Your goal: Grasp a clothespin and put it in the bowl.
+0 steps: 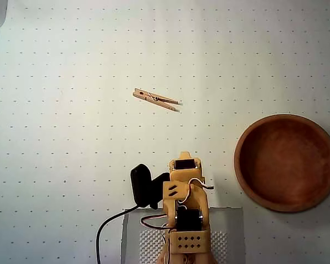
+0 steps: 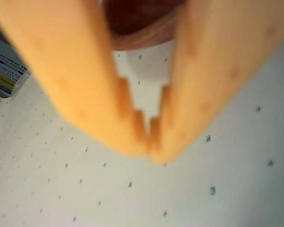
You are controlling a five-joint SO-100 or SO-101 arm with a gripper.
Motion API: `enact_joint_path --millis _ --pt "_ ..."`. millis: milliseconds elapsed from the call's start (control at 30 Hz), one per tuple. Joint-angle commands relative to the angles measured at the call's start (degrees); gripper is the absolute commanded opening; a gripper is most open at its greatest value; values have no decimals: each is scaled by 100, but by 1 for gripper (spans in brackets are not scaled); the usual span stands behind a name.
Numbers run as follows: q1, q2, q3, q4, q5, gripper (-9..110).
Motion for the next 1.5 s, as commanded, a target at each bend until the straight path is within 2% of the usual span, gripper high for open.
enact_joint_path --millis 0,767,933,1233,1400,1467 --pt "-18 44 -132 9 18 -3" --pt "-9 62 -158 -26 0 -3" --pt "0 26 -861 35 -62 -3" --pt "0 18 -2593 879 -1837 -3" --pt "-18 -123 -3639 1415 -2074 -3" --pt "-9 -668 -4104 1556 -2171 -3"
